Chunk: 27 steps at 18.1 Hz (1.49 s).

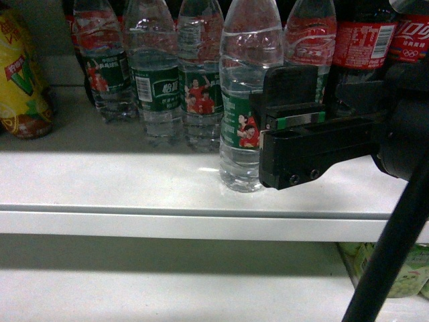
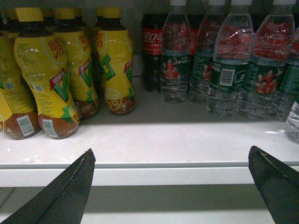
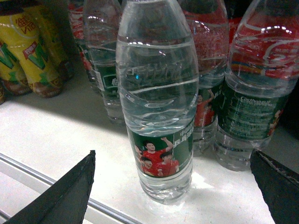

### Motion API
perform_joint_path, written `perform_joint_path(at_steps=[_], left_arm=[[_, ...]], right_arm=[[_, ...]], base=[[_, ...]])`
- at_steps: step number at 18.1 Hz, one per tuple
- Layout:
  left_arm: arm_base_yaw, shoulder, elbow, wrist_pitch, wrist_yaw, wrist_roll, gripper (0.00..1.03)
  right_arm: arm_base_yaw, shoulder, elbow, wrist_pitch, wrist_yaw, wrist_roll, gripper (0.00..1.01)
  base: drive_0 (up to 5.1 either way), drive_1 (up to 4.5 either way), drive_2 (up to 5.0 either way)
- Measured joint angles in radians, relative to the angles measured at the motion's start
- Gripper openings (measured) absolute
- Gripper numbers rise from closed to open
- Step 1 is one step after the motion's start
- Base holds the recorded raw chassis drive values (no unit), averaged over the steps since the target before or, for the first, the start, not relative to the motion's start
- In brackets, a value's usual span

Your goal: Move water from second to third shelf

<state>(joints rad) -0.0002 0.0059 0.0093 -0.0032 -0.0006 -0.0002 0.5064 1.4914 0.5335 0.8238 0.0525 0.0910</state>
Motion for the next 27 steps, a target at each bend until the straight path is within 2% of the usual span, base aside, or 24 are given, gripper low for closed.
perform_joint_path(at_steps=[7, 15, 27], left_arm=[[0.000, 0.000, 0.000, 0.000, 0.000, 0.000, 0.98], [0.000, 0.000, 0.000, 0.000, 0.000, 0.000, 0.98], [0.000, 0.000, 0.000, 0.000, 0.000, 0.000, 0.98]], right_arm=[[0.033, 0.084, 0.074, -0.018, -0.001, -0.032, 0.98], [0.056, 0.177, 0.177, -0.040, 0.028, -0.032, 0.98], [0.063, 0.302, 0.296, -0.072, 0.076, -0.032, 0.98]], base=[[0.0, 0.00, 0.0], [0.0, 0.00, 0.0], [0.0, 0.00, 0.0]])
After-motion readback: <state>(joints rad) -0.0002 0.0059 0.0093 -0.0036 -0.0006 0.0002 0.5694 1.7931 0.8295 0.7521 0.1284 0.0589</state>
